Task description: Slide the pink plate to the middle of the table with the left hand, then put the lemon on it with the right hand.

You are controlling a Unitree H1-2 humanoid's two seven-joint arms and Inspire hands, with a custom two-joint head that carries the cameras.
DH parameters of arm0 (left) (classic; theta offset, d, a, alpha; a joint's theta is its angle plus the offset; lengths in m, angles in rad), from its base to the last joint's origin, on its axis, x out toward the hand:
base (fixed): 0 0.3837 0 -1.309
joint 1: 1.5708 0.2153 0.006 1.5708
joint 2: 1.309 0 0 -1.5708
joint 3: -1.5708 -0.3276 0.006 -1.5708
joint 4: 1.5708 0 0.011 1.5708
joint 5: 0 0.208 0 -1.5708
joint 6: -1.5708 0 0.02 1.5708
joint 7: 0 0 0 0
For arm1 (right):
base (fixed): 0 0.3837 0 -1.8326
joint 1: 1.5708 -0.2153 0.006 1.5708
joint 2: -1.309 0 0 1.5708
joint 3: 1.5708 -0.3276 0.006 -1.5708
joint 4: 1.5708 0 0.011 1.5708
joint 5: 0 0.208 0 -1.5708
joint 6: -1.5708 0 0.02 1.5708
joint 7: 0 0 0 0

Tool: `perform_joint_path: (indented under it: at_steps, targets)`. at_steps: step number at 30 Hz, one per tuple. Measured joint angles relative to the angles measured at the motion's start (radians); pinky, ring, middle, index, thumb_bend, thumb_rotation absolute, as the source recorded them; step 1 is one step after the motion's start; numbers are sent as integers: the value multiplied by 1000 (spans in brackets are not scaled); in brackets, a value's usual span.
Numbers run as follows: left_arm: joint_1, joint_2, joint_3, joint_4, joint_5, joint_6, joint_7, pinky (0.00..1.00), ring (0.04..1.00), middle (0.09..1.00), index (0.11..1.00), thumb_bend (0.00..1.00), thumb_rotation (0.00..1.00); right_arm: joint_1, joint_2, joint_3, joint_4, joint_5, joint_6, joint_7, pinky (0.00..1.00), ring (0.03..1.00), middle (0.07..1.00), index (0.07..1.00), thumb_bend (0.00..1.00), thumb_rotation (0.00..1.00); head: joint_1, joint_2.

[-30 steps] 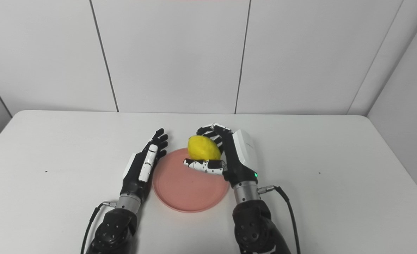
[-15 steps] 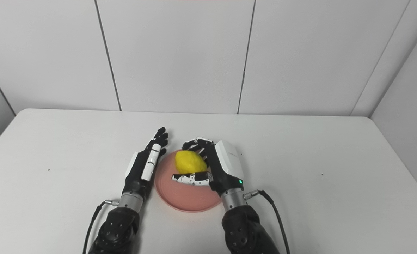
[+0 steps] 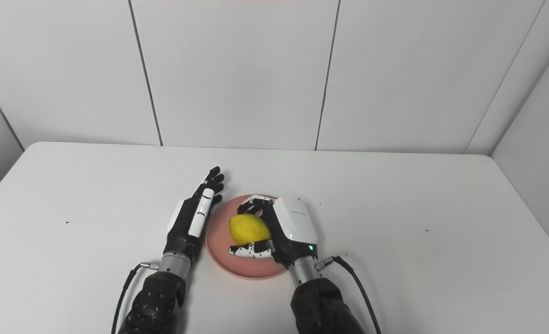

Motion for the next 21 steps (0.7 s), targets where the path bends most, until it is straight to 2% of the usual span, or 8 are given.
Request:
perform_joint_path:
  at_steps: [1, 2, 3, 4, 6, 9, 12, 21]
  targets:
    - [0, 0, 0, 0, 0, 0, 1, 917, 930, 933, 929, 554, 1000, -1, 0, 2, 1, -11, 0, -6, 619, 624, 598, 507, 511, 99, 0, 0]
    - [0, -1, 0, 0, 4, 0, 3, 917, 930, 931, 926, 555, 1000, -1, 0, 3, 1, -17, 0, -7, 653, 652, 642, 501, 509, 127, -3, 0]
    - [0, -1, 0, 0, 9, 0, 7, 917, 930, 931, 926, 555, 1000, -1, 0, 4, 1, -21, 0, -8, 658, 656, 648, 500, 509, 131, -3, 0]
    - [0, -1, 0, 0, 12, 0, 9, 916, 929, 929, 923, 551, 1000, -1, 0, 4, 1, -23, 0, -9, 713, 702, 705, 648, 582, 195, -5, 2]
    - [0, -2, 0, 0, 10, 0, 10, 923, 935, 934, 925, 549, 1000, -1, -1, 3, 1, -21, 0, -9, 746, 737, 743, 750, 620, 247, -5, 2]
    - [0, -4, 4, 0, -5, 0, 7, 926, 942, 943, 932, 550, 1000, 0, -1, -1, -4, -8, -1, -9, 778, 781, 785, 837, 632, 311, -5, 2]
    - [0, -4, 3, -1, -8, 0, 4, 929, 950, 950, 936, 541, 1000, 3, -7, -1, -23, 4, -20, -9, 876, 857, 866, 912, 639, 509, -12, 2]
    - [1, -4, 3, -2, -27, 0, -5, 957, 960, 955, 951, 537, 1000, 16, -14, -16, -53, 34, -123, -42, 910, 907, 927, 941, 660, 666, -15, -1]
